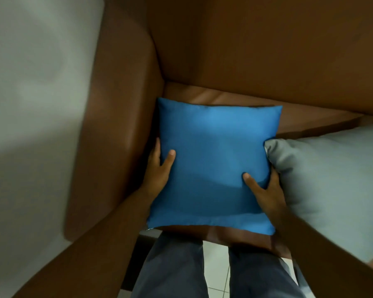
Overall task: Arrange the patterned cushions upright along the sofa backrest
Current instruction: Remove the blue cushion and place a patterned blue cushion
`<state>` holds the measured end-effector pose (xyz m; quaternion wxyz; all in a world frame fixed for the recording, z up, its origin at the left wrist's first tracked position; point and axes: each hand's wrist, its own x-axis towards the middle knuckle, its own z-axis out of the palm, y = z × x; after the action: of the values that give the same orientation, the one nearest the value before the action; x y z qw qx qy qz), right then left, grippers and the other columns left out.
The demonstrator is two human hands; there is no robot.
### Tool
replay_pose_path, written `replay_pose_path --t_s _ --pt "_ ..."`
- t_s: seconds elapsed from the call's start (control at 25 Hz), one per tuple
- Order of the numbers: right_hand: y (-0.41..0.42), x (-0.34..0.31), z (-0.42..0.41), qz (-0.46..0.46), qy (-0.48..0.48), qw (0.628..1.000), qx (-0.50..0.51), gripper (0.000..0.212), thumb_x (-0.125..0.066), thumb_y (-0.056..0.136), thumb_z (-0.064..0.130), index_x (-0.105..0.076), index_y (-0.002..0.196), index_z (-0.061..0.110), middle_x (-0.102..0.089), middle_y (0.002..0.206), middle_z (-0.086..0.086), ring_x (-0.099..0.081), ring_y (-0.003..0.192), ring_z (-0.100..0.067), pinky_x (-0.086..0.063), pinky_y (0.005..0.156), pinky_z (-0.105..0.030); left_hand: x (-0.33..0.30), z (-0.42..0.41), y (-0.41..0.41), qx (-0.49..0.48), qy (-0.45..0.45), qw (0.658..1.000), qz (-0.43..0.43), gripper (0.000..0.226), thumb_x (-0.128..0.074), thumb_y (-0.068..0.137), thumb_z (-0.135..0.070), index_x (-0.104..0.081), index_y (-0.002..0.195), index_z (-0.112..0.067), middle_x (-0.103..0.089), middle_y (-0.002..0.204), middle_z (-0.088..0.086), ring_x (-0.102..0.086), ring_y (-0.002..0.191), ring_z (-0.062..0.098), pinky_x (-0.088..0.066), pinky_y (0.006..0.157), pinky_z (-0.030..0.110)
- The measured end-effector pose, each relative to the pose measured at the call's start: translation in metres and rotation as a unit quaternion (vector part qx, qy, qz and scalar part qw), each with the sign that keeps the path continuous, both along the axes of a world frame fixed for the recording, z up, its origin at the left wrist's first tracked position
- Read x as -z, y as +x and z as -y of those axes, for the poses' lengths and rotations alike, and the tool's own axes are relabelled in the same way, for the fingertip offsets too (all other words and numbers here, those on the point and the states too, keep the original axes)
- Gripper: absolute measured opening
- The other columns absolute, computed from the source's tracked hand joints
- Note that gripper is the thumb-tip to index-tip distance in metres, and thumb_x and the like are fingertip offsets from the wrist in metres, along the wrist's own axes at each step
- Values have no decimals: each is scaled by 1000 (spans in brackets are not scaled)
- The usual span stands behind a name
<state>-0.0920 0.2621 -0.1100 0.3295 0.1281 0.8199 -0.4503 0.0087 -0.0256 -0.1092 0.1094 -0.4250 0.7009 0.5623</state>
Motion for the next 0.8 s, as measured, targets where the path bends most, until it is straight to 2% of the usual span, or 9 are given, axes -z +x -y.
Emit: replay_pose_path --t_s 0.16,0.28,0.36,0.4,0.48,0.52,0.6,0.72,0.8 --pt "-27 -37 -8 74 -43 996 3 83 -83 60 59 -55 135 34 -70 126 5 -68 111 -19 -57 89 -40 -28 14 -24 41 91 995 -3 61 -49 104 -43 -23 160 -34 -35 157 -16 -38 145 9 -33 117 28" --pt "-57 -96 -19 97 -83 992 2 51 -78 74 47 -62 122 47 -78 106 13 -75 91 -14 -59 64 -25 -55 53 -41 29 159 987 -10 52 -59 100 -43 -43 149 -40 -39 158 -11 -50 131 -2 -41 109 19" --pt "-89 -141 -17 123 -114 985 42 28 -65 89 33 -66 115 43 -79 96 18 -75 83 -7 -56 59 -17 -68 82 -65 34 276 959 56 47 -55 100 -49 -58 141 -26 -47 157 7 -61 127 8 -46 110 26" --pt "-108 -159 -17 151 -140 976 71 24 -57 94 31 -69 114 34 -79 97 13 -75 85 -7 -56 61 -16 -79 83 -74 34 359 928 99 60 -48 100 -56 -60 138 -11 -49 152 19 -63 127 23 -48 110 37" --pt "-129 -194 -15 142 -193 970 38 56 -40 101 40 -65 121 -6 -69 120 -25 -67 113 -33 -54 92 -32 -92 83 -102 -19 539 810 233 69 -41 99 -60 -73 118 -1 -62 134 26 -70 113 36 -57 95 51" --pt "-141 -217 0 187 -249 949 46 74 -26 105 45 -43 134 -21 -45 135 -46 -46 131 -50 -34 113 -45 -85 83 -111 -97 503 843 165 63 -42 99 -60 -81 104 -10 -70 124 17 -75 101 31 -62 83 47" --pt "-165 -246 20 295 -458 837 50 86 -7 103 52 -11 143 -24 -11 144 -57 -13 139 -66 5 116 -59 -94 74 -124 -225 409 883 52 60 -41 99 -63 -84 91 -22 -79 105 6 -79 87 21 -63 68 37" --pt "-194 -252 72 48 -248 967 -36 104 -20 77 91 -58 137 15 -64 134 -21 -52 130 -45 -31 109 -62 -75 71 -141 -253 373 892 -22 50 -50 97 -62 -78 95 -20 -81 93 1 -79 80 17 -62 59 30" --pt "-209 -255 105 -46 -141 988 -34 90 -19 65 94 -72 113 39 -77 111 4 -72 104 -24 -50 96 -54 -61 75 -149 -264 393 880 -27 53 -49 97 -64 -72 111 -19 -79 105 0 -78 83 15 -63 59 28"
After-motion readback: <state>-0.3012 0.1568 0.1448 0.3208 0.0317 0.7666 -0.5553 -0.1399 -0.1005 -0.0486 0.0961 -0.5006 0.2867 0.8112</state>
